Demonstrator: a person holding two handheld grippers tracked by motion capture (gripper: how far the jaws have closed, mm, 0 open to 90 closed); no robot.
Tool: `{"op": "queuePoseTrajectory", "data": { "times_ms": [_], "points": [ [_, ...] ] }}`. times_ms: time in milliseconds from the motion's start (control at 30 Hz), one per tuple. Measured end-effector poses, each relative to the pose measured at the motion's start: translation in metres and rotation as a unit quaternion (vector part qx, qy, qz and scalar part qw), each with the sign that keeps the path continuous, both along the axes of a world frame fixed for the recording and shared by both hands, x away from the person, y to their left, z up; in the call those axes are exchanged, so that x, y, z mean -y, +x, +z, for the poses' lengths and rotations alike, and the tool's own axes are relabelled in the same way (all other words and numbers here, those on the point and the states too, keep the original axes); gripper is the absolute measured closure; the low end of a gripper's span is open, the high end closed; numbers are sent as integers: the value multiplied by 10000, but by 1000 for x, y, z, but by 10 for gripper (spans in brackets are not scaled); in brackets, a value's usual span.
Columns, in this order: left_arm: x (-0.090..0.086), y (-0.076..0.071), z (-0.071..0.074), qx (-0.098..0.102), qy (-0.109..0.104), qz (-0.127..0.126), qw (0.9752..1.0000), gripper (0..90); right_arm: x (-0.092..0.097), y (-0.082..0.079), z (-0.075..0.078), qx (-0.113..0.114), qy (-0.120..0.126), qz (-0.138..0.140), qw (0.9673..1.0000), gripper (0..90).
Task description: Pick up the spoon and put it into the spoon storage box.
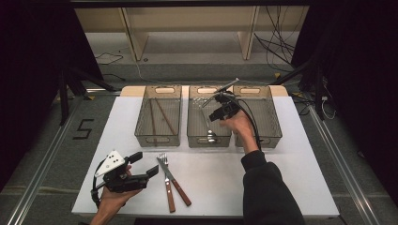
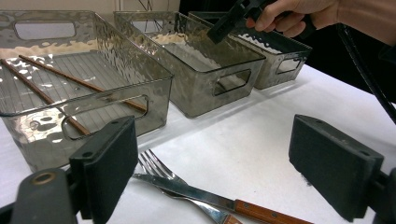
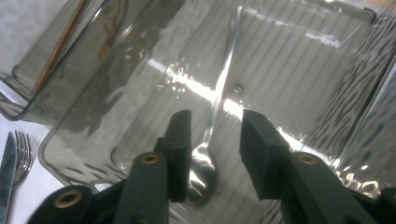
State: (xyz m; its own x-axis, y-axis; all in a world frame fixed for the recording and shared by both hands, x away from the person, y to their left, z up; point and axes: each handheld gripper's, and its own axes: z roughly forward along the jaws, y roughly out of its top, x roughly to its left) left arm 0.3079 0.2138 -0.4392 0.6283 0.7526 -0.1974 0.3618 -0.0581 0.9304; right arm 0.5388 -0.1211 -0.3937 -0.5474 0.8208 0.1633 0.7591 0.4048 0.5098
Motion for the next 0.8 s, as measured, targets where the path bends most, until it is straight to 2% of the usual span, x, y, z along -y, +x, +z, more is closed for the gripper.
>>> {"op": "queuePoseTrajectory", "data": {
  "times_ms": [233,400,600,800],
  "points": [
    [0,0,0,-8,8,2,10000,151,-5,-10,8,152,-9,174,9997,444],
    [0,0,0,-7,7,8,10000,151,-9,-26,19,453,40,311,9985,358],
    [0,0,0,-7,14,9,10000,151,-17,-51,33,782,197,508,9955,323],
    [0,0,0,-6,20,8,10000,151,-19,-68,35,919,240,601,9937,296]
  ]
}}
